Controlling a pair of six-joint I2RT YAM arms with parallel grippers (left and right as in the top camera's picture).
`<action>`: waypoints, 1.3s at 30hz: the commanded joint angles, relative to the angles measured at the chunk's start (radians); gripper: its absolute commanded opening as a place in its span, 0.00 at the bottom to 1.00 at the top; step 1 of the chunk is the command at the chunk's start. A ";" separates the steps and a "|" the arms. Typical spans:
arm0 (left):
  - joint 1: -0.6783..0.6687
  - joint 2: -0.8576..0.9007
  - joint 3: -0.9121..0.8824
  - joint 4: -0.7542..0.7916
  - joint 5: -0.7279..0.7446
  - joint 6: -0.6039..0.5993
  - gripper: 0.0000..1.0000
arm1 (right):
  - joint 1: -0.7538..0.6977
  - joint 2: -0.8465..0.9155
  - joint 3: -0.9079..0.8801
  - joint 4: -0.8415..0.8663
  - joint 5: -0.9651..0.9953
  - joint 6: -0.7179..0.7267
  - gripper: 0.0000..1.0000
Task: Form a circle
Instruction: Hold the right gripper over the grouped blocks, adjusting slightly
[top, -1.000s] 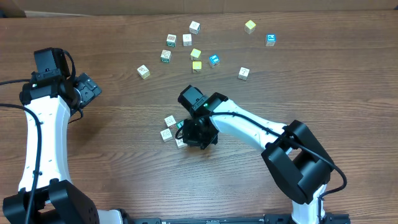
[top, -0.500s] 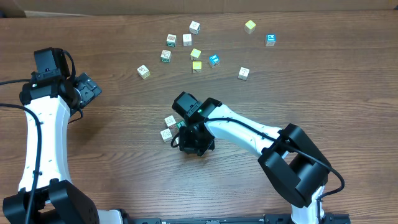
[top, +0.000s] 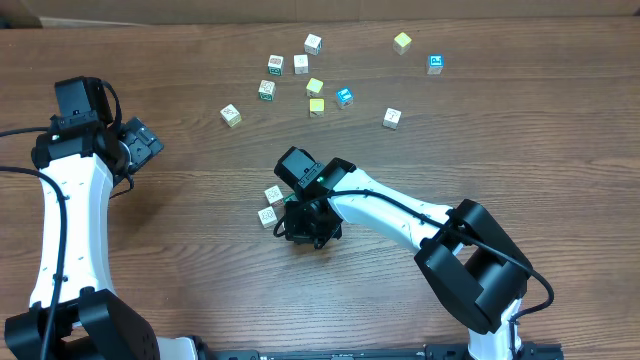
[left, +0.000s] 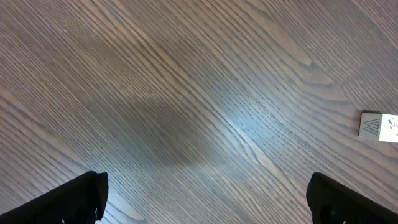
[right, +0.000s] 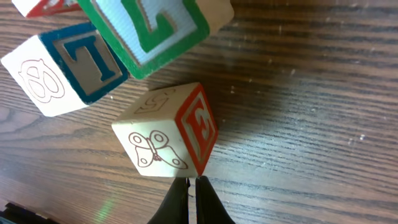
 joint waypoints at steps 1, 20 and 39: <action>-0.002 -0.009 0.011 0.002 -0.006 -0.013 1.00 | -0.010 0.008 -0.007 0.007 0.014 -0.001 0.04; -0.002 -0.009 0.011 0.002 -0.006 -0.013 0.99 | -0.006 0.008 -0.007 -0.002 0.018 -0.001 0.04; -0.002 -0.009 0.011 0.002 -0.006 -0.013 1.00 | -0.027 0.008 -0.007 0.016 0.021 -0.005 0.04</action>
